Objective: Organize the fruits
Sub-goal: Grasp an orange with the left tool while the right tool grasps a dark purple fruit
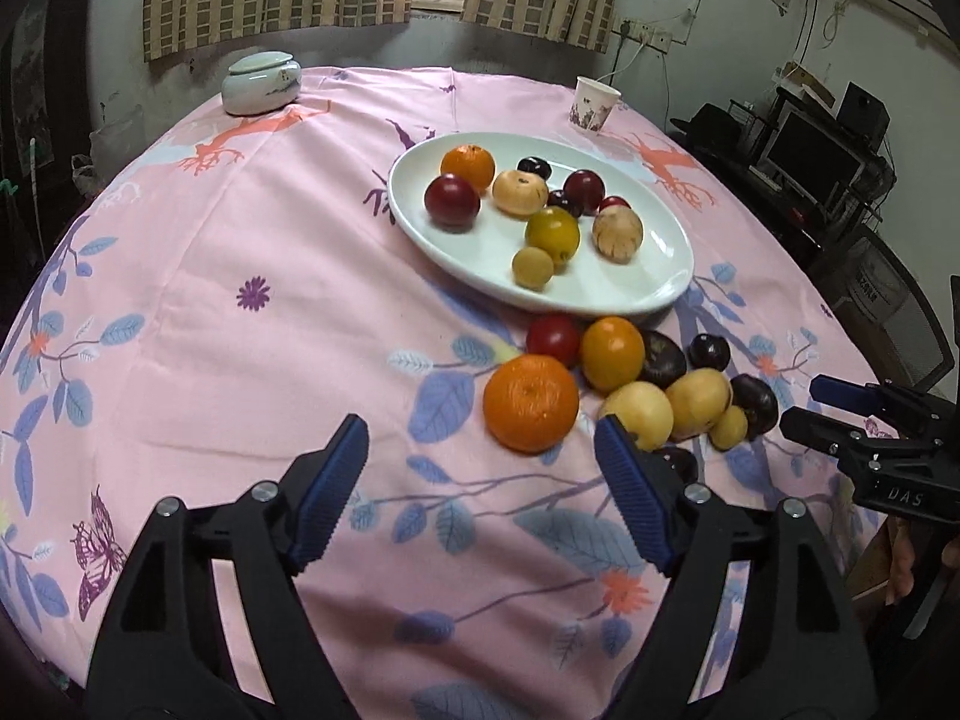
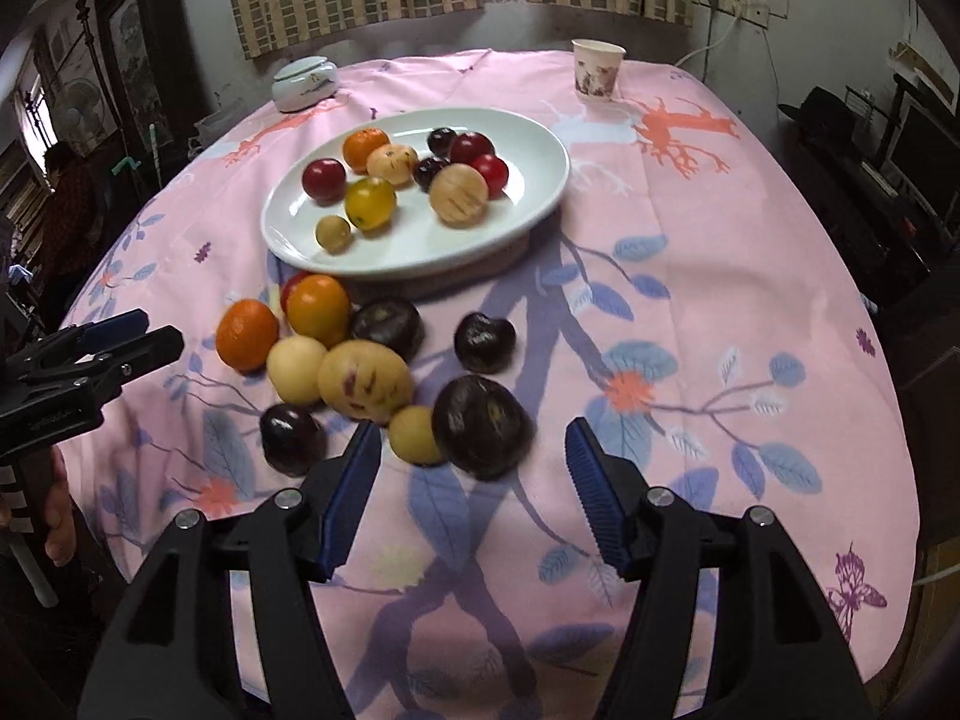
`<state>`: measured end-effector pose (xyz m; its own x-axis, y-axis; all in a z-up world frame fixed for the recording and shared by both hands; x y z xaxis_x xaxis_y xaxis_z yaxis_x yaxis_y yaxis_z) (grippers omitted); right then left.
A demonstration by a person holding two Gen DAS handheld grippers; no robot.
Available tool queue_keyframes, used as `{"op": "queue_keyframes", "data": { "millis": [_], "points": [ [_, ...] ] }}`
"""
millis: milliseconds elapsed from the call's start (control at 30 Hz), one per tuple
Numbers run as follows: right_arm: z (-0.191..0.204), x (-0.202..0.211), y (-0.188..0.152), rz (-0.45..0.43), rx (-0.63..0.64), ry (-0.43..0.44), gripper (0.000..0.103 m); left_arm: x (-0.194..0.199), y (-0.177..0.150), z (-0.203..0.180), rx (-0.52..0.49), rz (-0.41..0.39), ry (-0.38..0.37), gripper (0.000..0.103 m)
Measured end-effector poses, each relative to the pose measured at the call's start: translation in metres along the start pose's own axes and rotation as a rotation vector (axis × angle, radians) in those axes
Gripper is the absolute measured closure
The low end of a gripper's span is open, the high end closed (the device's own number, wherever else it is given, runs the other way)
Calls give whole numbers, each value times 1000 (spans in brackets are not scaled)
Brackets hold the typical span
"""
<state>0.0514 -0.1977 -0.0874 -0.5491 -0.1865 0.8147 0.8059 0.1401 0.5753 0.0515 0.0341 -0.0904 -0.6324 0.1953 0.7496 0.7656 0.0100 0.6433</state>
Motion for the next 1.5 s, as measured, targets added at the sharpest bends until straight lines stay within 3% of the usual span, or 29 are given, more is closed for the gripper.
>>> {"op": "queue_keyframes", "data": {
  "millis": [300,400,533,800,867,933,1067,1333,1367,1467,1500],
  "points": [
    [-3,-10,-17,9,40,-31,39,0,-8,0,6,21,-9,24],
    [-3,-16,-18,25,49,-59,44,-1,-9,1,7,29,-9,24],
    [-7,-28,-16,43,48,-87,45,-8,-11,1,13,58,-21,24],
    [-5,-55,8,20,35,-32,47,-10,-11,0,6,63,-19,24],
    [-10,-56,12,20,-1,18,57,-12,-11,2,10,68,-15,24],
    [-11,-55,14,31,-10,27,57,-16,-10,5,12,74,-12,24],
    [-14,-43,6,46,-65,84,57,-24,-5,7,4,80,1,24],
    [-20,-22,-9,42,-87,87,57,-50,-4,-8,-72,147,-4,25],
    [-21,-19,-9,37,-91,91,57,-54,-3,-10,-79,140,10,26],
    [-21,-16,-10,24,-93,106,57,-62,3,-18,-105,120,15,47],
    [-21,-17,-10,26,-93,110,57,-64,5,-20,-113,115,5,59]
  ]
}}
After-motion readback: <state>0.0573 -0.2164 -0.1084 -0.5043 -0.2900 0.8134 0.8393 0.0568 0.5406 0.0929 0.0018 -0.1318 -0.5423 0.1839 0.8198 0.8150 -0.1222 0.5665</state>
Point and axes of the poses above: each gripper's, at about its wrist camera, not at the fingertips, and x roughly against the way its jaws point, z to its left, y to its top, the point moved 1 cm from there along -x, roughly the way its jaws point
